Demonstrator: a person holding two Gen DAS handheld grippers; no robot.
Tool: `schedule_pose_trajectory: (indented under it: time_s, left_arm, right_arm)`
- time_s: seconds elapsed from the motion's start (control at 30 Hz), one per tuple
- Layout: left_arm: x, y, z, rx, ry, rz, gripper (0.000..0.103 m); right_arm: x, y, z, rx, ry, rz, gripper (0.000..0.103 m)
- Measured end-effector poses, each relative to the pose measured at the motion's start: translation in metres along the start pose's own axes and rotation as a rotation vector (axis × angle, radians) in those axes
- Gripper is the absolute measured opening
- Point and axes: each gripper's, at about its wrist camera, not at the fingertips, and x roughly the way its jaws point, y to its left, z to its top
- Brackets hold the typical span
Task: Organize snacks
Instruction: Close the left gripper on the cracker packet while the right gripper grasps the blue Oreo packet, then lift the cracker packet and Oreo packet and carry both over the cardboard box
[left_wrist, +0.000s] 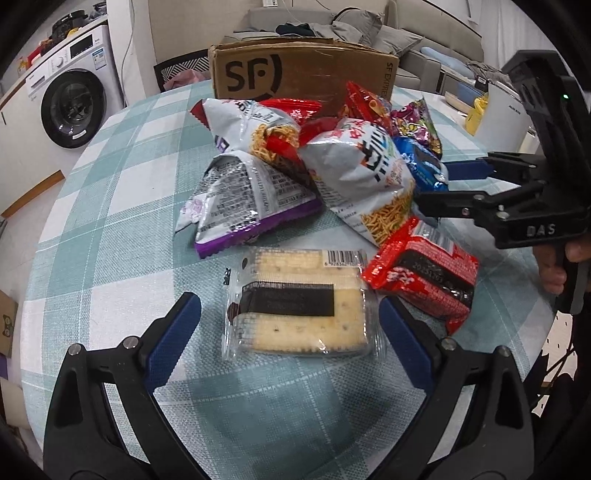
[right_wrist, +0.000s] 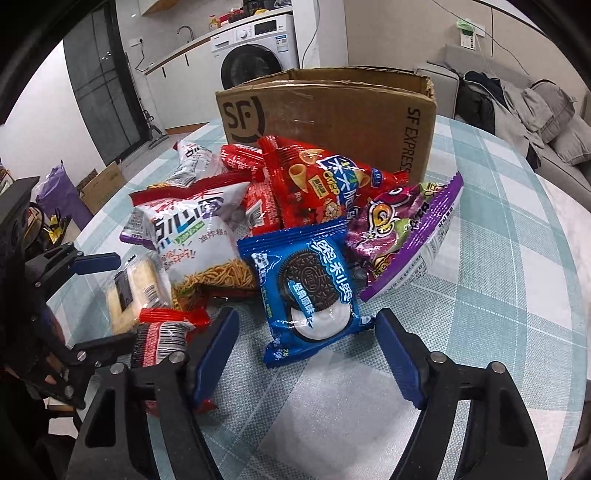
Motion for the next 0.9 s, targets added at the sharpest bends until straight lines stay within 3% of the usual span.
schedule_pose_trajectory:
  time_s: [0.33, 0.53, 0.67, 0.9]
  left_arm:
    - [0.004, 0.004, 0.002, -0.001, 0.025, -0.033, 0.092]
    - [0.003, 0.002, 0.004, 0.011, 0.019, -0.046, 0.077]
    - [-0.001, 0.001, 0.002, 0.019, 0.004, -0.047, 0.064]
    - [-0.007, 0.007, 0.001, -0.021, -0.015, -0.073, 0.059]
  right_arm:
    - [0.012, -0.008, 0.009, 0.018, 0.007, 0.006, 0.072]
    - [0.016, -0.011, 0.014, 0.012, 0.007, 0.018, 0.069]
    - [0.015, -0.009, 0.012, 0.004, 0.009, 0.009, 0.057]
    - [0.006, -0.005, 0.001, 0.008, -0.009, 0.032, 0.046]
